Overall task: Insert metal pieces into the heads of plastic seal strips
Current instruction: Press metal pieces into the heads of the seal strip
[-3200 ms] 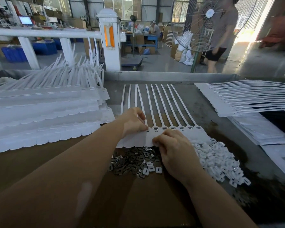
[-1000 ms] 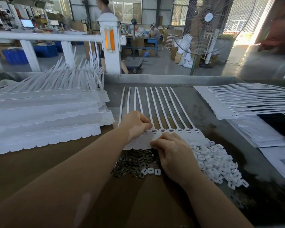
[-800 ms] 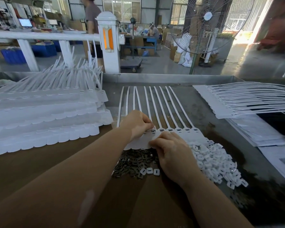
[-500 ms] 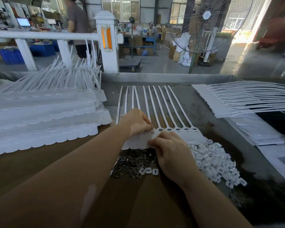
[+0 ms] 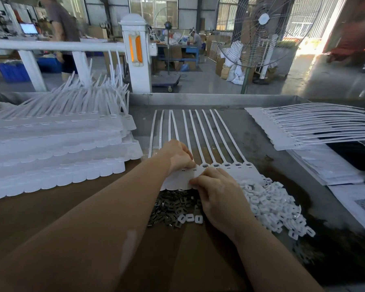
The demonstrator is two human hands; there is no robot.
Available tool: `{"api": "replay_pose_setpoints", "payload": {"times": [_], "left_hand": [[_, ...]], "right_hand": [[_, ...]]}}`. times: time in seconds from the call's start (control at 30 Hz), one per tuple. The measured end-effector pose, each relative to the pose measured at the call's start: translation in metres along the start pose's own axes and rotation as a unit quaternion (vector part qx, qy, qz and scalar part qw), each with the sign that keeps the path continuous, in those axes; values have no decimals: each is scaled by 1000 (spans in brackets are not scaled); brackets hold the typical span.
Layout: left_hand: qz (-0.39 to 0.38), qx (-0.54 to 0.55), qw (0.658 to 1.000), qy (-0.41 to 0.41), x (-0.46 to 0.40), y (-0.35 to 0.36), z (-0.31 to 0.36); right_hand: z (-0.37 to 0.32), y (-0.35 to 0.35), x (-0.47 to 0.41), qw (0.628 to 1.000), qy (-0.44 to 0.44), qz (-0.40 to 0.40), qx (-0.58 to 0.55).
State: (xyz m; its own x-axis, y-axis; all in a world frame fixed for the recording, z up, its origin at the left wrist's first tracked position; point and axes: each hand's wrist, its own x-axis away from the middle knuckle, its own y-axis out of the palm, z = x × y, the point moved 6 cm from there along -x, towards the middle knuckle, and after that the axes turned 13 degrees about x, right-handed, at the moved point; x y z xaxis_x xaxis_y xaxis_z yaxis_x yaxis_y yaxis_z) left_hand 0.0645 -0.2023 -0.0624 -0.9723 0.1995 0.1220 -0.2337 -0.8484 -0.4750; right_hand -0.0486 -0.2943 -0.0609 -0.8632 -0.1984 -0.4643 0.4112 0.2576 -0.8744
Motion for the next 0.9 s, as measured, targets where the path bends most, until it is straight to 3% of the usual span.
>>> {"api": "replay_pose_setpoints", "payload": {"times": [0.3, 0.43, 0.67, 0.9], "left_hand": [[-4, 15, 997, 70, 19, -8, -2], [4, -33, 993, 115, 40, -15, 4], [-170, -60, 973, 144, 83, -8, 10], [-194, -166, 957, 135, 92, 5, -2]], "right_hand": [[0, -1, 1, 1000, -1, 4, -9], [2, 0, 0, 1000, 0, -2, -9], [4, 2, -1, 1000, 3, -22, -8], [3, 1, -1, 1000, 10, -28, -8]]}}
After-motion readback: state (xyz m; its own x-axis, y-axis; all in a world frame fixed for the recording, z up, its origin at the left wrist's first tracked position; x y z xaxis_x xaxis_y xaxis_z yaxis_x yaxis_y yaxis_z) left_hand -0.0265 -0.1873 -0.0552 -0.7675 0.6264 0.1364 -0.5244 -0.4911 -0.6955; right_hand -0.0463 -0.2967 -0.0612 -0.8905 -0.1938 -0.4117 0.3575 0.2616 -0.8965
